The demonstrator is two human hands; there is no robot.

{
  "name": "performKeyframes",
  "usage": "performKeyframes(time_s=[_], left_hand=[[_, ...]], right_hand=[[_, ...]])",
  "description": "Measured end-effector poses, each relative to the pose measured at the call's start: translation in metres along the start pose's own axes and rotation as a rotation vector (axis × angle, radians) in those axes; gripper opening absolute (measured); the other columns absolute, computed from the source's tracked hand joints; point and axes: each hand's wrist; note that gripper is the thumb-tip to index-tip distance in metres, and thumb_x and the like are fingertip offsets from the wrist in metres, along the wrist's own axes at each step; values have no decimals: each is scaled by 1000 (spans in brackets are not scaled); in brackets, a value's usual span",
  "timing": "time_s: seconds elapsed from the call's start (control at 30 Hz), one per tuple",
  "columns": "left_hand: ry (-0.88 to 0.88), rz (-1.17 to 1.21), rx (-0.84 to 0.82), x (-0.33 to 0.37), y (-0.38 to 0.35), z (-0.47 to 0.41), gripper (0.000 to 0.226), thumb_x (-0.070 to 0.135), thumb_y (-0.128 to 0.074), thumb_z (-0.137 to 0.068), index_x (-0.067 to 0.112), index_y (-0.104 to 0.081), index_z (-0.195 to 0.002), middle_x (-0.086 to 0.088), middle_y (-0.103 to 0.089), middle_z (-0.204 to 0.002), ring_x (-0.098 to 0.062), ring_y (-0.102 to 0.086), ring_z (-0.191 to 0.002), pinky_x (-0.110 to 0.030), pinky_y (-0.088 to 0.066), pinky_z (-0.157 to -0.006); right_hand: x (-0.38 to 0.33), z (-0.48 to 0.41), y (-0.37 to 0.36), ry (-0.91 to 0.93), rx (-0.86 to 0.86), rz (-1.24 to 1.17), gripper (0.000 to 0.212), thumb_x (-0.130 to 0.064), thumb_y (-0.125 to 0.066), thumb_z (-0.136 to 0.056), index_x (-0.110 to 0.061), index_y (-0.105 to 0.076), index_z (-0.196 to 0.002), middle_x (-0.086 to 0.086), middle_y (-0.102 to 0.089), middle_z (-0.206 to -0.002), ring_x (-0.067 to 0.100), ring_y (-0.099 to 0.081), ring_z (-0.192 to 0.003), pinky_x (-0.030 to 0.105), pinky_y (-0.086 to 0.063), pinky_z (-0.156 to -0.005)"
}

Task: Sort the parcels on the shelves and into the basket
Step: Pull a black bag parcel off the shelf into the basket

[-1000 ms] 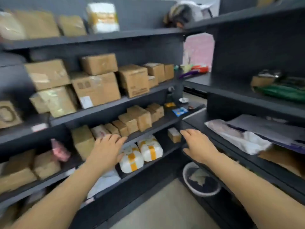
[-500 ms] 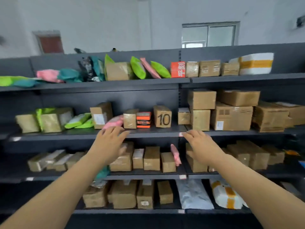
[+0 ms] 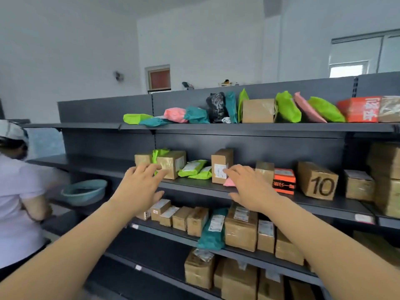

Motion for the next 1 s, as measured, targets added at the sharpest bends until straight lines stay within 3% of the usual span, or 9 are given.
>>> performKeyframes(time_s=[0.2,0.33,0.47,0.8,1.0], left_hand=[[0,-32,18,-35,-52,-43,58,47,-56,-87,23,-43,-138,0,-46,-139,-24,-42,-127,-41,-36,-104],[24,-92,51,-63,-90,-92,58,46,-73,-72,18,-61,-121,-2,-63,-116,-25,-59,-108,-41,-50,-88],[42,-125,156,-105,-116,-148,59,41,-83,-59,12,-69,-109,-4,-67,-101,-27,-65,-93,-40,-54,-76],[66,-116,228,-197,-177,-243,58,37,-76,-71,6,-62,-119,-11,-64,-112,-31,-61,-103,-41,-50,-87],[-18,7,322,-246,-229,-312,58,38,-77,-70,5,-62,-116,-12,-63,-110,-33,-61,-100,-41,-50,-84]], right_hand=[[-6,-85,-32,49,28,-40,65,-35,-55,-92,-22,-24,-148,0,-31,-147,24,-31,-133,37,-33,-105],[1,-160,-51,98,78,-59,63,-32,-54,-92,-22,-25,-147,1,-35,-144,23,-33,-131,37,-35,-105],[1,-240,-59,129,147,-56,61,-32,-52,-94,-20,-25,-147,1,-35,-144,23,-34,-131,36,-34,-104],[-13,-381,-64,132,312,-27,58,-34,-54,-92,-18,-33,-143,3,-42,-139,24,-39,-125,37,-35,-102],[-35,-449,-70,-4,444,22,55,-33,-57,-89,-15,-40,-139,5,-47,-134,25,-42,-121,37,-36,-101]])
Point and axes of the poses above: each hand's wrist, its own z-axis away from the middle knuckle, its own y-axis out of the back of the hand, x = y × z
